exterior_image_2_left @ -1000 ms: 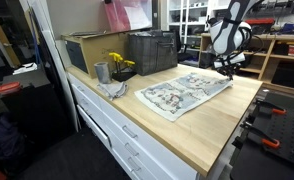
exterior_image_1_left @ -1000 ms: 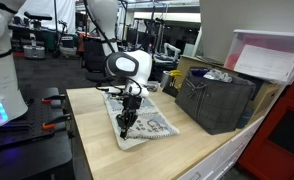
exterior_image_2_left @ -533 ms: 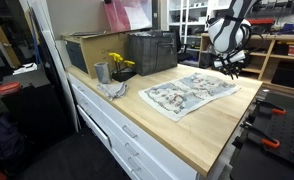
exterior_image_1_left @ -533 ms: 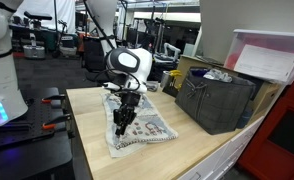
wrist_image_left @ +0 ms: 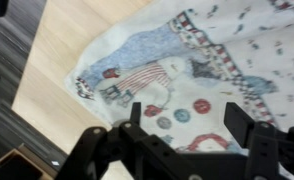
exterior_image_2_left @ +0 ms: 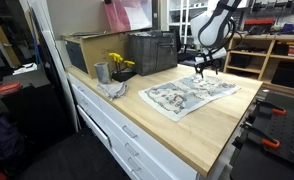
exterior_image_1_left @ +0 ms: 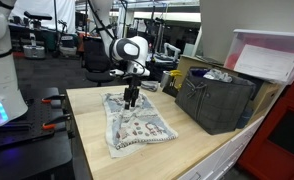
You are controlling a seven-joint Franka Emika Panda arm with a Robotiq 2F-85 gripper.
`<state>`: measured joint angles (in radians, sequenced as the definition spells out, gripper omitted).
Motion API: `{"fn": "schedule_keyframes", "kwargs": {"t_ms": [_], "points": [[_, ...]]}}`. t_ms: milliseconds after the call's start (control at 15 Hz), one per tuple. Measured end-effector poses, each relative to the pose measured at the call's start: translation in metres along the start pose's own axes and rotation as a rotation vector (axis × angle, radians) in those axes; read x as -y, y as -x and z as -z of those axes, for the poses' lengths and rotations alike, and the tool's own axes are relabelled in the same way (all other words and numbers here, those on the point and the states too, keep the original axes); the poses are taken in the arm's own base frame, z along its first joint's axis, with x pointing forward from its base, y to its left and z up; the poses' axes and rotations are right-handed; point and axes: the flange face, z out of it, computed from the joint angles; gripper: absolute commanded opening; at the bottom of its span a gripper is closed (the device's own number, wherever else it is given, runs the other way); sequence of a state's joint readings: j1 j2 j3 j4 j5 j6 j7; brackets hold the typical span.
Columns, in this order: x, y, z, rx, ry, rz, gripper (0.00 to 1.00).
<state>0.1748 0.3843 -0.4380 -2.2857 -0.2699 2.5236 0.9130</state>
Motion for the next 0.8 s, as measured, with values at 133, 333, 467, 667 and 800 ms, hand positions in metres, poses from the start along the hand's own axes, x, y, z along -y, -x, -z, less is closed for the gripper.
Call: {"fn": "schedule_keyframes", "kwargs": {"t_ms": [133,333,467,667,800], "points": [[0.037,0.017,0.020,-0.020,-0.047,0.111,1.00],[0.084,0.043,0.046,-0.049,-0.104,0.287,1.00],[0.107,0.057,0.058,-0.066,-0.130,0.406,1.00],[0.128,0.068,0.068,-0.086,-0.154,0.586,1.00],[0.131,0.070,0.072,-0.081,-0.178,0.698,1.00]]}}
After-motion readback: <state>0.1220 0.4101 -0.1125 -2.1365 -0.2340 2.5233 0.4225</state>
